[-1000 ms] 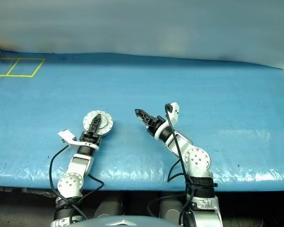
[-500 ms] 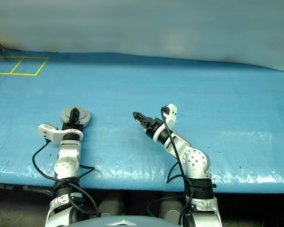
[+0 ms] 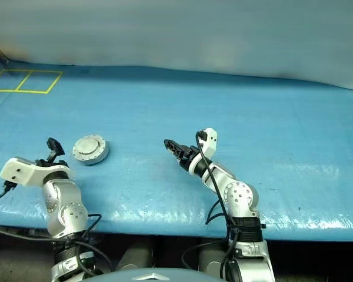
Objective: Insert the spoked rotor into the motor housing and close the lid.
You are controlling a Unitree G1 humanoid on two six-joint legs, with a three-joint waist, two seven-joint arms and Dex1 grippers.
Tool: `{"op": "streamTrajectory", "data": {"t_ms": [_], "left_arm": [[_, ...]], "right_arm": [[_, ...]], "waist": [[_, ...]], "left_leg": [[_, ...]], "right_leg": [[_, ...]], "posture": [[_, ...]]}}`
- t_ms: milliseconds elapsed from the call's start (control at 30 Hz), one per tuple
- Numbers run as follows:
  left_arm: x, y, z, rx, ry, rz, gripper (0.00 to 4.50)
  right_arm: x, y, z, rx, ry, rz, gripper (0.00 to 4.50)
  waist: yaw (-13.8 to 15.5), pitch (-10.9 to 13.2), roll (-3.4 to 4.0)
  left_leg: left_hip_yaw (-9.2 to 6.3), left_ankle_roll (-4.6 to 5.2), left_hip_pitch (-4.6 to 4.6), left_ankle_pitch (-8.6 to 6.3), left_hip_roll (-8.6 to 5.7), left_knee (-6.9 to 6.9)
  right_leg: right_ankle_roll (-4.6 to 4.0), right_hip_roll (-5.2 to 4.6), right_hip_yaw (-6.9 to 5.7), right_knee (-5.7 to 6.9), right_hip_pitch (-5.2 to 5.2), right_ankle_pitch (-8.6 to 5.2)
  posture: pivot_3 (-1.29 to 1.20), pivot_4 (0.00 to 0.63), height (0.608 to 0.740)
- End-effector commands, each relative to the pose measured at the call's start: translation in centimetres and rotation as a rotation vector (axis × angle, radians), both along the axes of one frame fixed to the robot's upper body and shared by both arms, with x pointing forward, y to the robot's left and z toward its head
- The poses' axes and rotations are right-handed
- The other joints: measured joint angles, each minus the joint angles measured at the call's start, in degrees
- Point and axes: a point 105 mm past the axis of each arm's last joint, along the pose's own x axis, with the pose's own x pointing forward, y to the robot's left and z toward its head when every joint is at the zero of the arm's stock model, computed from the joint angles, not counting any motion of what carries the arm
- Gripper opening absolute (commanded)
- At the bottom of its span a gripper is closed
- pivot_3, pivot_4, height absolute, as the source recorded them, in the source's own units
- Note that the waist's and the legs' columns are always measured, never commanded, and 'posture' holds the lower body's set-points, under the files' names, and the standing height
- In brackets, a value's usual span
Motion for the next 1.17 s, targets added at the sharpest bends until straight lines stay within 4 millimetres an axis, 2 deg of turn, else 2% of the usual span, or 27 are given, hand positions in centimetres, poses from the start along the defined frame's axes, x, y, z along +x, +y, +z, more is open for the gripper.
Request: {"op": "streamTrajectory", "data": {"t_ms": [33,100,133,233,300,367,500,600,667,700,800,933,1167], "left_arm": [[1.2,-3.9,4.5,0.245,-0.109,-0.191,4.49],[2.2,-8.7,5.7,0.427,-0.142,-0.479,4.49],[2.3,-10.8,5.7,0.492,-0.143,-0.604,4.49],[1.5,-16.7,4.1,0.706,-0.077,-0.997,4.49],[0.5,-18.9,2.5,0.799,-0.022,-1.186,4.49],[0.2,-19.6,1.5,0.805,0.011,-1.277,4.49],[0.1,-20.4,-0.6,0.834,0.075,-1.375,4.49],[0.2,-20.6,-1.3,0.835,0.087,-1.404,4.49],[0.2,-20.7,-1.6,0.824,0.087,-1.415,4.50],[0.3,-20.6,-1.7,0.811,0.084,-1.416,4.50],[0.4,-20.7,-2.0,0.811,0.088,-1.418,4.50],[0.5,-20.8,-2.0,0.808,0.076,-1.409,4.50],[0.6,-21.1,-2.3,0.804,0.069,-1.405,4.50]], "right_arm": [[0.4,-0.4,2.2,-0.090,-0.226,-0.057,3.59],[0.6,-1.2,3.0,-0.168,-0.376,-0.090,3.59],[0.6,-1.5,3.4,-0.211,-0.449,-0.094,3.59],[0.6,-2.9,3.3,-0.280,-0.538,-0.095,3.59],[0.4,-3.8,3.2,-0.333,-0.582,-0.068,3.59],[0.2,-4.7,2.6,-0.391,-0.590,-0.023,3.59],[-0.7,-6.6,0.2,-0.614,-0.603,0.124,3.59],[-1.5,-7.4,-0.7,-0.659,-0.578,0.206,3.59],[-1.8,-8.1,-1.3,-0.698,-0.551,0.235,4.14],[-1.9,-8.3,-1.4,-0.710,-0.548,0.242,4.47],[-1.4,-8.8,-1.3,-0.750,-0.560,0.191,4.49],[-1.7,-8.4,-2.0,-0.780,-0.541,0.215,4.49],[-1.3,-8.4,-1.3,-0.781,-0.563,0.188,4.49]], "waist": [[0.1,0.0,0.00],[0.2,0.0,-0.01],[0.2,0.0,-0.01],[-0.3,0.0,0.01],[-0.8,0.0,0.08],[-1.1,0.0,0.08],[-0.9,0.0,0.09],[-0.8,0.0,0.06],[-0.8,0.0,0.06],[-0.8,0.0,0.05],[-0.4,0.0,0.04],[-0.1,0.0,0.04],[0.0,0.0,0.03]], "left_leg": [[0.00,0.00,-0.01,0.00,-0.01,0.01],[0.00,-0.01,-0.04,0.01,-0.02,0.03],[0.00,-0.02,-0.04,0.01,-0.02,0.02],[0.09,-0.02,0.00,0.01,-0.02,0.01],[0.14,-0.02,0.11,0.01,0.02,-0.09],[0.22,-0.01,0.23,0.01,0.04,-0.18],[0.22,-0.01,0.31,0.00,0.07,-0.19],[0.25,0.00,0.37,0.00,0.07,-0.18],[0.26,0.00,0.40,0.00,0.08,-0.18],[0.26,0.00,0.40,0.00,0.08,-0.18],[0.27,0.00,0.40,0.00,0.07,-0.16],[0.27,0.00,0.42,0.00,0.07,-0.15],[0.27,0.00,0.42,0.00,0.06,-0.13]], "right_leg": [[0.00,0.00,0.00,0.00,-0.01,0.00],[0.02,0.00,-0.01,-0.01,-0.02,0.01],[0.02,0.00,-0.01,0.00,-0.02,0.01],[0.00,-0.01,0.07,0.00,-0.03,0.00],[-0.02,0.01,0.11,0.04,-0.03,-0.01],[-0.14,0.01,0.18,0.07,-0.01,-0.09],[-0.25,0.01,0.17,0.14,0.03,-0.17],[-0.25,0.00,0.18,0.13,0.09,-0.17],[-0.24,0.00,0.18,0.14,0.12,-0.17],[-0.24,0.00,0.19,0.14,0.12,-0.17],[-0.22,-0.01,0.19,0.14,0.14,-0.16],[-0.22,-0.01,0.19,0.15,0.16,-0.16],[-0.18,-0.02,0.20,0.14,0.18,-0.13]], "posture": [[0.00,0.150,0.740],[0.00,0.150,0.740],[0.00,0.150,0.740],[0.00,0.150,0.740],[0.00,0.150,0.740],[0.00,0.150,0.740],[0.00,0.150,0.740],[0.00,0.150,0.740],[0.00,0.150,0.740],[0.00,0.150,0.740],[0.00,0.150,0.740],[0.00,0.150,0.740],[0.00,0.150,0.740]]}}
